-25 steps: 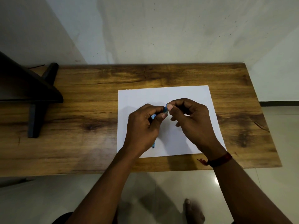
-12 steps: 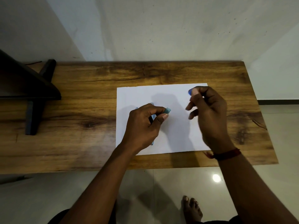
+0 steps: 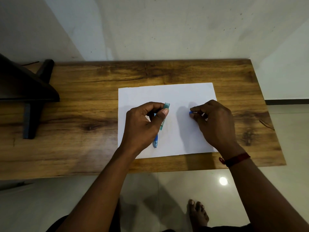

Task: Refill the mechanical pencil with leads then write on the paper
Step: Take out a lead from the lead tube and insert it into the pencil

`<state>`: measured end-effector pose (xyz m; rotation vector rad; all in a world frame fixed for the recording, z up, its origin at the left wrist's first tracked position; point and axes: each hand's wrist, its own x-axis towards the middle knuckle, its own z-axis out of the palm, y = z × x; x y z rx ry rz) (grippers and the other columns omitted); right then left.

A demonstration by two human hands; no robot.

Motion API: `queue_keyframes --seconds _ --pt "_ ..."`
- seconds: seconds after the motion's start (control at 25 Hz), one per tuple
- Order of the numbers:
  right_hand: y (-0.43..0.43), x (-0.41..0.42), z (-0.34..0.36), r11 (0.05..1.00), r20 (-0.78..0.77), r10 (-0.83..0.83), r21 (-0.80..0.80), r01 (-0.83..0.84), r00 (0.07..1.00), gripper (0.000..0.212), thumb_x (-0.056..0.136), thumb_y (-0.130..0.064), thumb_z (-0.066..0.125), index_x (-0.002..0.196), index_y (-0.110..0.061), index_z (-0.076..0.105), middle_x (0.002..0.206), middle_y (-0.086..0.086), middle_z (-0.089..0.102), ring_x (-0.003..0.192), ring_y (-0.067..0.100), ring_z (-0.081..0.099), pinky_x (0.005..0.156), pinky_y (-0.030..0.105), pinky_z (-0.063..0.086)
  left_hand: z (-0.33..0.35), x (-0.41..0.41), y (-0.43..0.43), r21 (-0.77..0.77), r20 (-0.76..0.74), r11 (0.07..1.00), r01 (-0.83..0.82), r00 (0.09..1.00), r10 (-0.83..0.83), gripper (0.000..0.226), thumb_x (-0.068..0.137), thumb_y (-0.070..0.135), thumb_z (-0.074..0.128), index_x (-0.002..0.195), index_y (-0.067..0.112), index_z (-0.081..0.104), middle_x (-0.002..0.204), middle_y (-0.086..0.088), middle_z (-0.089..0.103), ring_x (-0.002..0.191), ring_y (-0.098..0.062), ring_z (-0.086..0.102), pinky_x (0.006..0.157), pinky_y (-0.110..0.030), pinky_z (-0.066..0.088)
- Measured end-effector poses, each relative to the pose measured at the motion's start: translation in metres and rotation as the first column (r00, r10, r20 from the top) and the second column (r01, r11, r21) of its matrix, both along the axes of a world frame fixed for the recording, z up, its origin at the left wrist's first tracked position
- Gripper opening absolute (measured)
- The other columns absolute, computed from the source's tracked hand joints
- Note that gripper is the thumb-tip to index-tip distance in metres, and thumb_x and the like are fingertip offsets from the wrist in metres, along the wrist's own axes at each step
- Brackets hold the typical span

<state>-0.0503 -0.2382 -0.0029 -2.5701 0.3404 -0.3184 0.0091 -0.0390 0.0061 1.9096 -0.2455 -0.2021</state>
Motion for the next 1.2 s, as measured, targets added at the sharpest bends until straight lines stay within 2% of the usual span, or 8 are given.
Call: queue_keyframes --seconds 0.2,0.32,0.52,0.68,0.88,0.92,1.08,1.2 --pt "-0.001 -0.002 0.002 1.0 -0.017 0.001 0.012 -0.001 1.0 0.02 0.078 -0.012 0.077 0.099 -0.013 0.074 0.088 0.006 0.07 0.063 0.01 0.053 0.063 0.02 0.04 0.003 0.0 -0.001 -0.022 -0.013 1.0 0.014 1.0 -0.014 0.014 0.085 0.035 0.066 0.098 0.029 0.068 0.089 0.023 0.066 0.087 -0.001 0.067 0.069 -0.012 0.054" --pt "0.006 0.001 0.011 0.974 0.079 -0.065 0.223 0.046 0.995 0.021 0.08 -0.014 0.076 0.1 -0.017 0.073 0.087 -0.003 0.071 0.061 0.008 0.061 0.061 0.009 0.043 0.004 -0.001 -0.002 -0.051 -0.07 0.998 0.044 0.996 -0.048 0.02 0.083 0.039 0.064 0.099 0.028 0.067 0.09 0.016 0.069 0.082 -0.008 0.072 0.073 -0.022 0.058" --pt "0.036 0.011 0.026 0.686 0.024 -0.079 0.726 0.037 0.997 0.016 0.085 -0.018 0.07 0.101 -0.016 0.073 0.091 -0.003 0.074 0.076 0.012 0.072 0.056 0.023 0.057 0.003 -0.004 -0.003 0.034 0.028 0.995 0.092 0.995 -0.093 0.026 0.087 0.032 0.064 0.108 0.018 0.071 0.097 0.008 0.068 0.078 -0.009 0.07 0.073 -0.018 0.057" --pt "0.042 0.014 0.03 0.58 0.012 -0.045 0.815 0.016 0.999 0.011 0.084 -0.013 0.07 0.094 -0.016 0.073 0.087 -0.001 0.075 0.076 0.015 0.072 0.063 0.024 0.058 0.002 -0.004 -0.002 0.167 0.239 0.98 0.11 0.959 -0.149 0.024 0.088 0.025 0.065 0.106 0.011 0.073 0.092 0.009 0.06 0.077 -0.002 0.058 0.071 -0.004 0.047" --pt "0.045 0.014 0.025 0.489 -0.079 -0.018 0.869 0.078 0.997 0.014 0.085 -0.007 0.068 0.097 -0.01 0.073 0.091 0.009 0.075 0.081 0.021 0.073 0.077 0.033 0.06 0.01 0.0 0.0 0.089 0.231 0.996 0.021 0.972 -0.041 0.026 0.084 0.024 0.071 0.109 0.019 0.071 0.098 0.003 0.071 0.083 0.001 0.062 0.078 -0.007 0.049" --pt "0.047 0.014 0.025 0.411 -0.095 -0.012 0.907 0.092 0.995 0.015 0.084 -0.008 0.067 0.098 -0.009 0.072 0.09 0.01 0.075 0.082 0.022 0.073 0.076 0.032 0.06 0.013 0.001 -0.001 -0.009 0.177 0.999 -0.034 0.984 0.035 0.028 0.082 0.022 0.073 0.11 0.024 0.069 0.098 0.005 0.072 0.087 -0.002 0.066 0.079 -0.01 0.051" --pt "0.059 0.013 0.022 -0.134 -0.145 -0.015 0.981 0.142 0.989 0.021 0.076 -0.009 0.066 0.096 -0.004 0.073 0.092 0.013 0.075 0.084 0.024 0.073 0.07 0.026 0.059 0.027 0.002 -0.004 -0.299 -0.015 0.941 -0.157 0.987 0.16 0.036 0.078 0.024 0.074 0.113 0.027 0.064 0.1 0.001 0.074 0.094 -0.011 0.071 0.079 -0.026 0.058" --pt "0.066 0.014 0.02 -0.357 -0.13 -0.021 0.927 0.114 0.991 0.021 0.08 -0.006 0.061 0.097 -0.003 0.073 0.096 0.013 0.074 0.087 0.022 0.072 0.069 0.025 0.058 0.029 0.0 -0.004 -0.198 0.198 0.979 -0.047 0.976 0.087 0.033 0.084 0.016 0.072 0.115 0.023 0.064 0.104 0.013 0.07 0.096 -0.001 0.068 0.079 -0.018 0.055"
